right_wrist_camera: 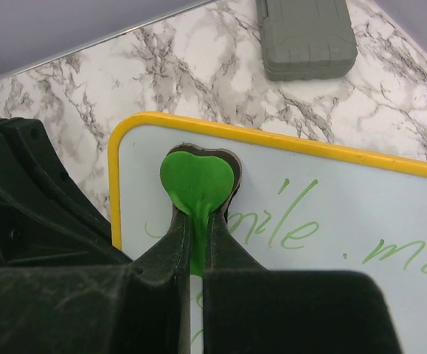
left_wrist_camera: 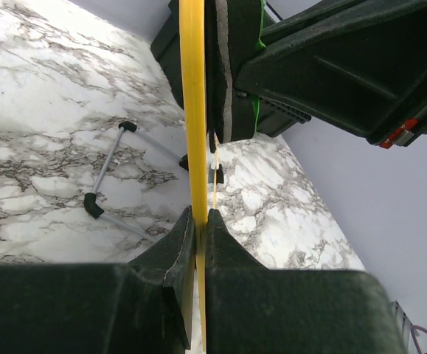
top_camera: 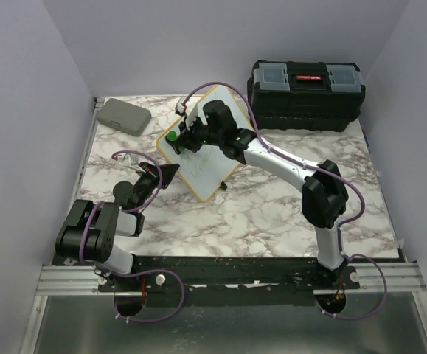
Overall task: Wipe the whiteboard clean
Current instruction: Erase the whiteboard at the whiteboard stand.
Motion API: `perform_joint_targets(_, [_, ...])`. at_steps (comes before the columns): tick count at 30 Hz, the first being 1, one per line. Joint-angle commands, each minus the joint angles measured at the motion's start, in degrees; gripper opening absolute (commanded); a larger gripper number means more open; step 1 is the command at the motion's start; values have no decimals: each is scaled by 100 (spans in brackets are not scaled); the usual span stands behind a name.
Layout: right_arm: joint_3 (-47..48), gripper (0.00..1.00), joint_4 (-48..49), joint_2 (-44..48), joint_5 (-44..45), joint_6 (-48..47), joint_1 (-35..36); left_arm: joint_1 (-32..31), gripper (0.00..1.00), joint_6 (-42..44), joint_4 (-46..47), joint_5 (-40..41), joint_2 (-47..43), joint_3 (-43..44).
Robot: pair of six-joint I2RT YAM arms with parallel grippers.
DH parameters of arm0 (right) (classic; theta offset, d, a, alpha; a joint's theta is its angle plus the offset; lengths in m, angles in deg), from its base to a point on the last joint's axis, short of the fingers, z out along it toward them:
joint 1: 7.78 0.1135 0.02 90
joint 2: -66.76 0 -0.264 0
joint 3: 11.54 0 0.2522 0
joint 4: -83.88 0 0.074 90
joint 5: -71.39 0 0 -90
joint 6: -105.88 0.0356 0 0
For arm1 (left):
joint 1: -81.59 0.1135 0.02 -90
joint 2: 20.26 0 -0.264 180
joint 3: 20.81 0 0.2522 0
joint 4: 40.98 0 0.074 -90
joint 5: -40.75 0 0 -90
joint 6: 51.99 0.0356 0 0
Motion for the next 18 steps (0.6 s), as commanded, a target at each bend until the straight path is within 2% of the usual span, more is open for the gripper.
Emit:
perform_joint_targets(1, [154,1,-463,-137,345,-125,3,-88,0,107,208,-72,-59,43])
perform_joint_targets(6, [163,1,-805,-73,113,-347,-1,-90,0,151,116,-90,-102,73])
perform_joint_targets(18, [76,1,-896,-14,-358,-556,207,-97,0,166,61,-125,-90,91])
